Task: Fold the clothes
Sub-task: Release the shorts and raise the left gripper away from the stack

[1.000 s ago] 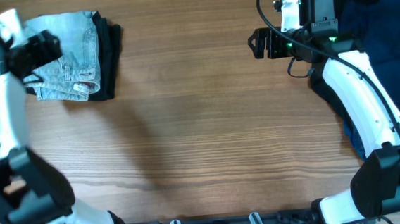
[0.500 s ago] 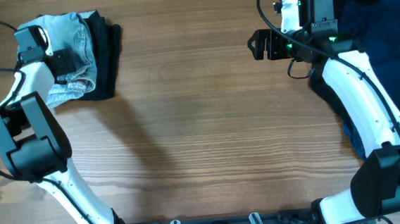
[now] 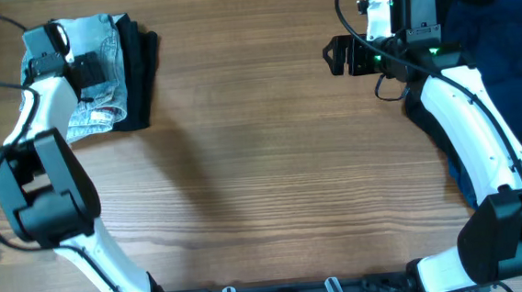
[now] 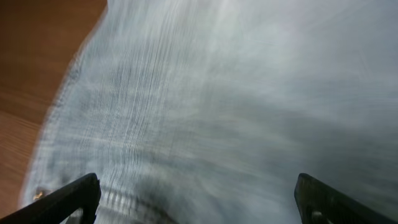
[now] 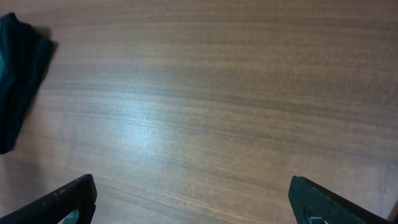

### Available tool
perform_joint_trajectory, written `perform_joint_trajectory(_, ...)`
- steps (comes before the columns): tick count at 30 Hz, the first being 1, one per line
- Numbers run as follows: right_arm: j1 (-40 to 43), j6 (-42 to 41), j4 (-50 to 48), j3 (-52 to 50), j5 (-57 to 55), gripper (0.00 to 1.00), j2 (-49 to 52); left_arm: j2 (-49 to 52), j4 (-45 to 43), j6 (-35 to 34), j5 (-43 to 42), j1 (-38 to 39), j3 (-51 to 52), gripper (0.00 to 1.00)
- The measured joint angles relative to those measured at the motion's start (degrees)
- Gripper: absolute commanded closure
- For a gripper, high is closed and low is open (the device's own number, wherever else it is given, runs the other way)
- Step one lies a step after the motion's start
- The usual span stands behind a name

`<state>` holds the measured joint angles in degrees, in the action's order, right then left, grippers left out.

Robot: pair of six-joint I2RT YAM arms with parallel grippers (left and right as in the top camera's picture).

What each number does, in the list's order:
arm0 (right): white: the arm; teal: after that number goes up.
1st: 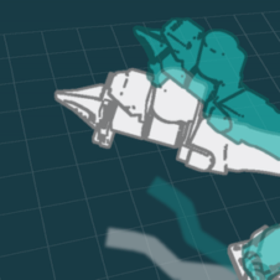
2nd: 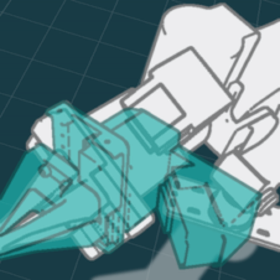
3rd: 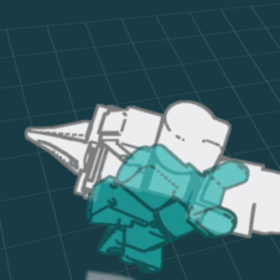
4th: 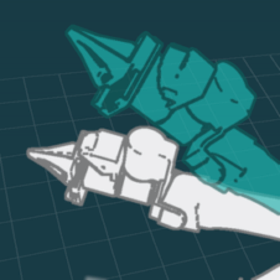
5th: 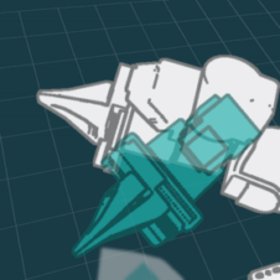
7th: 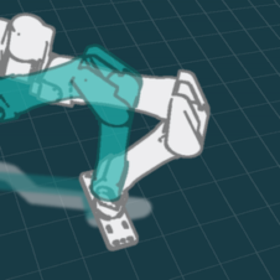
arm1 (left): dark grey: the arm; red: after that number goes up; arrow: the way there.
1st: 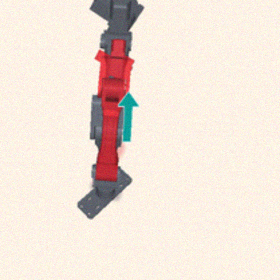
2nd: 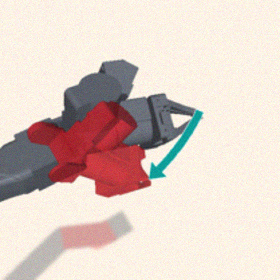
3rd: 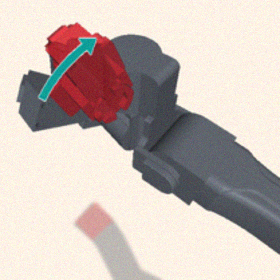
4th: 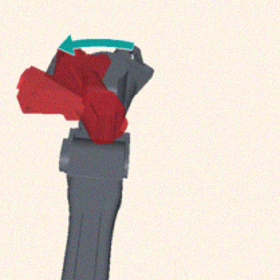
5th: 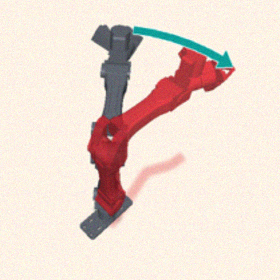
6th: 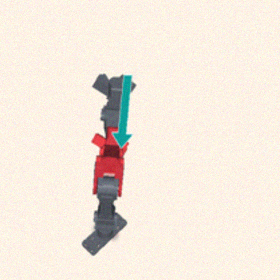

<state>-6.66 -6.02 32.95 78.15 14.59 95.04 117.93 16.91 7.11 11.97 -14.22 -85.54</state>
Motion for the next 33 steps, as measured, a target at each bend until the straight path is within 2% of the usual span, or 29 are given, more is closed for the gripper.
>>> perform_joint_trajectory(6,0.0,0.02,-4.63,0.0,-0.04,0.0,-1.79,-16.06,8.48,-2.34,-1.81,5.03,0.07,0.0)
perform_joint_trajectory(10,0.0,0.02,-4.68,0.0,-2.51,0.01,-9.79,-26.08,18.27,-4.48,-5.53,9.46,0.07,0.0)
perform_joint_trajectory(16,0.0,0.02,-0.35,0.0,-5.01,0.0,-22.8,-34.51,30.67,-5.62,-14.19,16.31,0.07,0.0)
perform_joint_trajectory(21,0.0,0.02,3.8,0.0,-8.24,0.0,-31.39,-37.68,39.21,-6.45,-17.73,19.69,0.07,0.0)
perform_joint_trajectory(28,0.0,0.02,10.71,0.17,-14.75,0.0,-42.56,-44.52,42.14,-10.62,-18.8,19.96,0.09,0.0)
perform_joint_trajectory(33,0.02,0.02,18.47,0.33,-16.06,0.0,-42.1,-47.25,43.41,-11.32,-19.04,19.96,0.09,0.0)
